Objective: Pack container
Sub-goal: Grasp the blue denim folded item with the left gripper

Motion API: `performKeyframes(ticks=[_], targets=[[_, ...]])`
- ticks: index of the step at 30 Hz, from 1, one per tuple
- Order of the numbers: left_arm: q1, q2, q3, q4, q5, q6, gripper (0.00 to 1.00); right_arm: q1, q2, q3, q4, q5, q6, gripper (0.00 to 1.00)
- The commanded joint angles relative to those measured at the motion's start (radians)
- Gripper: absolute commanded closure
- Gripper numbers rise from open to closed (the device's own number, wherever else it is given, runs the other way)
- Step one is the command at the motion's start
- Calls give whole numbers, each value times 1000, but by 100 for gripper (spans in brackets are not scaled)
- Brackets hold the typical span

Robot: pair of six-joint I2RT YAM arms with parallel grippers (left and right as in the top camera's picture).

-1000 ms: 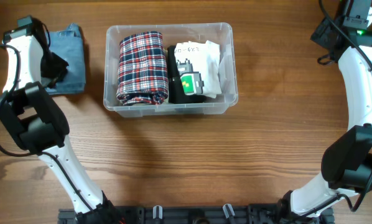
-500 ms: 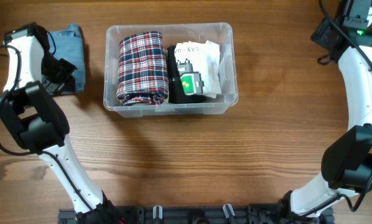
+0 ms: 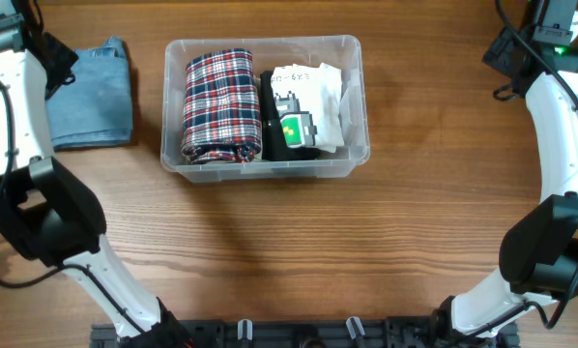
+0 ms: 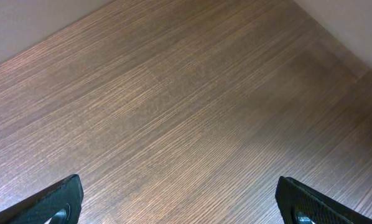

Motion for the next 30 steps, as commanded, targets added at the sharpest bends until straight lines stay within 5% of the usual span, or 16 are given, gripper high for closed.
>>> performKeyframes(ticks=[1,10,25,30], targets=[[9,120,-22,41,-72,61,96,-2,15,-3,0,-6,2,0],[9,226,-29,21,-45,71,96,-2,15,-3,0,-6,2,0],[-3,224,-133,-95,444,24,96,-2,15,-3,0,-6,2,0],[7,215,-125,-95,440,26,96,-2,15,-3,0,-6,2,0]])
